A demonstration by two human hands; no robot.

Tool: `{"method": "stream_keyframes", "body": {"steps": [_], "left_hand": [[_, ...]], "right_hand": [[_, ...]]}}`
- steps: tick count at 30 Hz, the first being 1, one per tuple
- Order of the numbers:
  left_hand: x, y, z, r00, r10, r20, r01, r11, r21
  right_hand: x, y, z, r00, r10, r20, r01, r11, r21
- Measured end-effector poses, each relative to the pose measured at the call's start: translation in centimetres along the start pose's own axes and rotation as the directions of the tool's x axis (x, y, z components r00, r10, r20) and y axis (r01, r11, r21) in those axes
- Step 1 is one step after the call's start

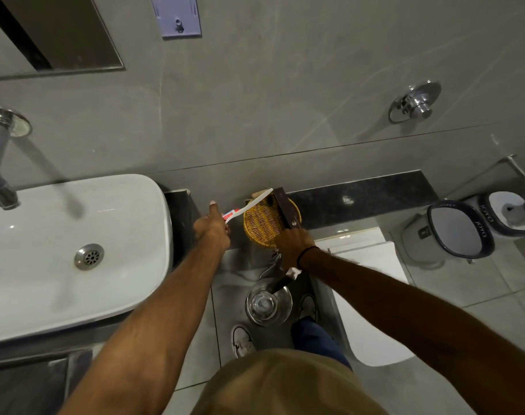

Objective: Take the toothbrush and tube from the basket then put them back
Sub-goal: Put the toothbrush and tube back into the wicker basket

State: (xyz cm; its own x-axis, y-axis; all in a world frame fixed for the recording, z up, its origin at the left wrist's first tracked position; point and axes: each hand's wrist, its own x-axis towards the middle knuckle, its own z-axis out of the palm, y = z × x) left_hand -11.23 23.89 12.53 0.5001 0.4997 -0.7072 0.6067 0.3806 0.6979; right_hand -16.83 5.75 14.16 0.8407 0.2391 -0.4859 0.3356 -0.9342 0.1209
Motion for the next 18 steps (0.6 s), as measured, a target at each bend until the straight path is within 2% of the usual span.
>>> {"method": "stream_keyframes", "body": {"steps": [3,6,8,10,13,16,18], "left_hand": [[0.5,-0.3,-0.4,0.997,0.066,-0.028,-0.062,0.992,0.113],[1.1,0.0,-0.1,0.981,0.189,-0.045,-0.172,0.952,0.255],[0.8,0.1,0.3,0.946,0.325,-0.003,-0.301,0.881,0.365],[0.3,0.2,1.5,0.904,0.416,0.096,-0.414,0.801,0.432],[-0.2,0.1,3.1,0.865,0.433,0.253,-0.501,0.755,0.423],[-0.2,-0.1,4.4,0.835,0.423,0.351,-0.545,0.722,0.427],[0.4,-0.3,5.3,0.852,0.39,0.35,-0.519,0.723,0.456]], "right_hand": [[0.9,2.3,-1.8,0.995,0.074,-0.067,-0.055,0.965,0.255],[1.9,4.6,-3.5,0.984,0.158,-0.087,-0.09,0.849,0.52],[2.4,4.9,-4.2,0.989,0.138,-0.043,-0.08,0.766,0.638],[2.9,4.7,-4.5,0.997,0.071,0.03,-0.071,0.695,0.715],[3.0,3.7,-4.3,1.0,-0.001,0.028,-0.02,0.679,0.734],[3.1,3.9,-3.7,1.0,0.01,-0.01,0.002,0.641,0.768],[3.5,4.8,-2.7,1.0,0.014,-0.006,-0.004,0.616,0.788]]}}
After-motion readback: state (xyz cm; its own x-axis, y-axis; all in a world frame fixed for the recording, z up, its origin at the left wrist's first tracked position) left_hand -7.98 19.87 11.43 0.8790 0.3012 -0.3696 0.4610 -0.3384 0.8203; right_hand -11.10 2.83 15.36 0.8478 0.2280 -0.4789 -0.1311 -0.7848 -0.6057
